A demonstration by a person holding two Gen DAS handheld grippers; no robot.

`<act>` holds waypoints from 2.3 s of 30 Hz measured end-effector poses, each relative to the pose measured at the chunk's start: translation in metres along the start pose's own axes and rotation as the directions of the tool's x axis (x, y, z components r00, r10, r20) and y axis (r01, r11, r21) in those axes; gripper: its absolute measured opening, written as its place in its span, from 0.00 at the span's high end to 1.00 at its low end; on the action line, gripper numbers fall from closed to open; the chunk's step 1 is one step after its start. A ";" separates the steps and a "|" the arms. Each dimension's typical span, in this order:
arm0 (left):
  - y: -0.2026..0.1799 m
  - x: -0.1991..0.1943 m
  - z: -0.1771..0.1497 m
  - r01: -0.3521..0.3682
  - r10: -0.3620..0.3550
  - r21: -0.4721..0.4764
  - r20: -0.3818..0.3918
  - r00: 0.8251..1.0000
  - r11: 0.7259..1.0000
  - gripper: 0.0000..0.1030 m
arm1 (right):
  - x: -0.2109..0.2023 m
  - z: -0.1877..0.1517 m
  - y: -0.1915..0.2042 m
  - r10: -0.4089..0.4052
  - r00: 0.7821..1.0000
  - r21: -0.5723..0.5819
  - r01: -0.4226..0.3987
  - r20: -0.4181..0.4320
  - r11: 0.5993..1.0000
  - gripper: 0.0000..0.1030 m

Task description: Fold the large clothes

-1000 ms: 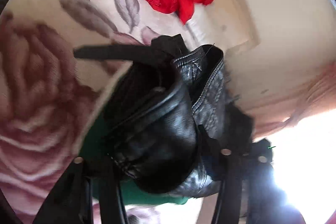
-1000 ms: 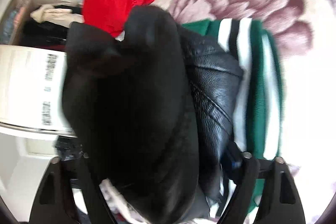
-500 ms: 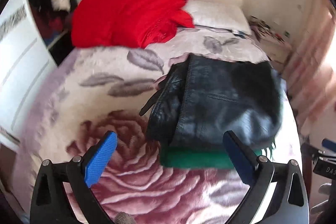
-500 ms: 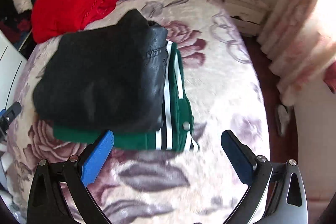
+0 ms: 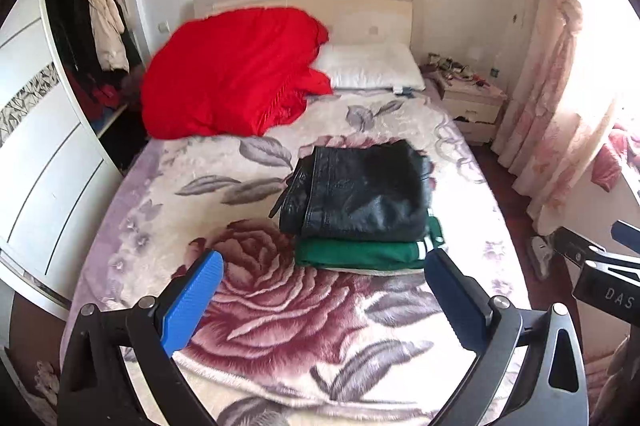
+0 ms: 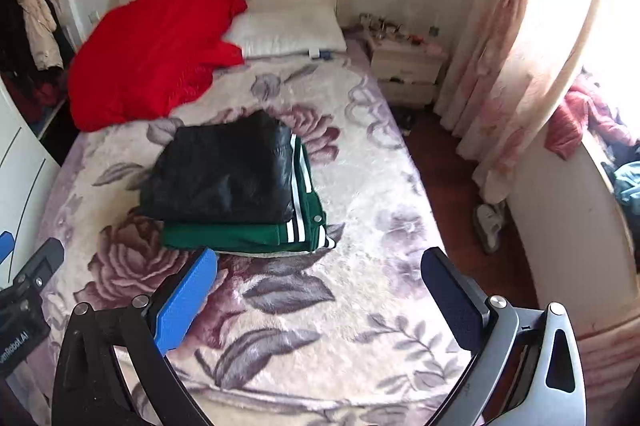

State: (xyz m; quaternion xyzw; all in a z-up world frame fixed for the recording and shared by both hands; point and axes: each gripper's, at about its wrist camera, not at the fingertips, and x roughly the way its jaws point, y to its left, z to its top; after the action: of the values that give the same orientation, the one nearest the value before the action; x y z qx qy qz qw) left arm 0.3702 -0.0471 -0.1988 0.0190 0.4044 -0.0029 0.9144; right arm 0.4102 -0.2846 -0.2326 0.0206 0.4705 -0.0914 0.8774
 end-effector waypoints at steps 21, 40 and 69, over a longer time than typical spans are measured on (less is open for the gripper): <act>-0.008 -0.198 -0.026 -0.020 0.024 -0.048 0.081 0.996 0.999 0.00 | -0.303 -0.067 -0.039 0.074 0.978 -0.042 -0.067 0.197 0.997 0.00; -0.007 -0.247 -0.034 -0.060 0.069 -0.068 0.137 0.988 0.996 0.00 | -0.401 -0.074 -0.055 0.123 0.956 -0.090 -0.103 0.265 0.991 0.00; -0.001 -0.259 -0.034 -0.063 0.076 -0.089 0.150 0.986 0.994 0.00 | -0.407 -0.073 -0.058 0.165 0.949 -0.139 -0.131 0.270 0.981 0.00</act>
State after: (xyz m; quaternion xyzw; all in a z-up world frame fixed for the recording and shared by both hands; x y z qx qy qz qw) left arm 0.1703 -0.0495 -0.0302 -0.0056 0.3317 0.0446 0.9423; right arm 0.1193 -0.2755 0.0675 -0.0098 0.3432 0.0012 0.9392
